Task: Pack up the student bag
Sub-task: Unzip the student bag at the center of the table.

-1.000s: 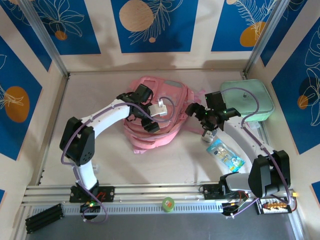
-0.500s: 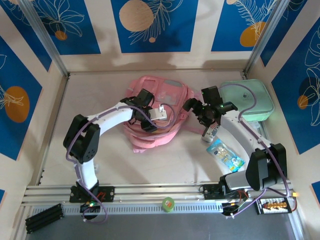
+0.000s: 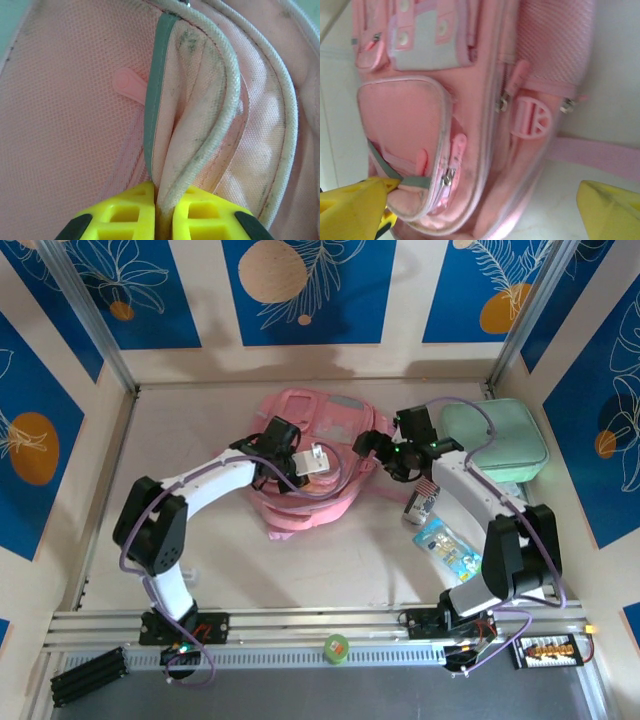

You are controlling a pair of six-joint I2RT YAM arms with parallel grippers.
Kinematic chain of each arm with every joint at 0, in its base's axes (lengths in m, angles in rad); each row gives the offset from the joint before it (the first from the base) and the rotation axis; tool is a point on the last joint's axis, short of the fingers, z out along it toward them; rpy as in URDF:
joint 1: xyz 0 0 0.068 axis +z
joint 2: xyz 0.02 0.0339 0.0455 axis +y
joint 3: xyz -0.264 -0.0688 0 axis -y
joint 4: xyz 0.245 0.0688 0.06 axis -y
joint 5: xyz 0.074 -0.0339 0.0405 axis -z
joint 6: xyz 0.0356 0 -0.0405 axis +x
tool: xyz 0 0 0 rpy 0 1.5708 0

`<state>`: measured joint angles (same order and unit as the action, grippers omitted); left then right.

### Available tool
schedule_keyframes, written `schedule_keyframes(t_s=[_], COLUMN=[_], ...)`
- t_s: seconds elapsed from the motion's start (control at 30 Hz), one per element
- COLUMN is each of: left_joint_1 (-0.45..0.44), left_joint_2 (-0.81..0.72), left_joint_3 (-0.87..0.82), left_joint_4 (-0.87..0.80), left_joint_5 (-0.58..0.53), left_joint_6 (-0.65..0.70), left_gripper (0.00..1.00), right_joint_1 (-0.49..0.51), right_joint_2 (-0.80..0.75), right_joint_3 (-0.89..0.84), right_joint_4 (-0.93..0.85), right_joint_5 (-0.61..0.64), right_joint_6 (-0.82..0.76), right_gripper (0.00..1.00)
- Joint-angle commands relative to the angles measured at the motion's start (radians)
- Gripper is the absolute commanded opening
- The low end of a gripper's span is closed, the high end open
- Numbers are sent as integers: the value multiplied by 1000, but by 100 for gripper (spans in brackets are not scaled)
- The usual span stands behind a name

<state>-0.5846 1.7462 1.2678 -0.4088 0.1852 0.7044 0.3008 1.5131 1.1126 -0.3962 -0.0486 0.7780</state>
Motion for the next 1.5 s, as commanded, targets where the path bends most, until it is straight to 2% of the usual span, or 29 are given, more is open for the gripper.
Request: schedule_keyframes(t_s=[0.0, 0.13, 0.27, 0.47, 0.7, 0.9, 1.13, 1.23, 1.47], left_joint_1=[66, 129, 162, 186, 192, 192, 191, 192, 192], left_joint_2=[-101, -172, -207, -250, -263, -257, -260, -267, -257], left_joint_3=[-44, -105, -141, -151, -171, -181, -191, -190, -185], left_joint_4=[67, 158, 207, 275, 296, 282, 261, 251, 247], left_joint_5=[109, 231, 297, 307, 323, 310, 315, 301, 308], left_joint_6=[-105, -206, -260, -392, -413, -398, -363, -359, -358], left_gripper=[12, 11, 10, 9, 9, 8, 8, 9, 9], right_joint_1=[-12, -44, -54, -35, -32, -18, -25, -28, -37], right_joint_2=[64, 144, 212, 279, 356, 396, 338, 327, 274], right_joint_3=[64, 89, 142, 130, 77, 92, 34, 24, -43], right_joint_4=[102, 204, 247, 332, 458, 438, 470, 468, 479], right_joint_5=[-96, -194, -257, -336, -450, -543, -525, -544, -530], right_joint_6=[-57, -31, -44, -68, -78, -140, -164, -164, -193], right_gripper=[97, 97, 96, 93, 93, 91, 81, 72, 60])
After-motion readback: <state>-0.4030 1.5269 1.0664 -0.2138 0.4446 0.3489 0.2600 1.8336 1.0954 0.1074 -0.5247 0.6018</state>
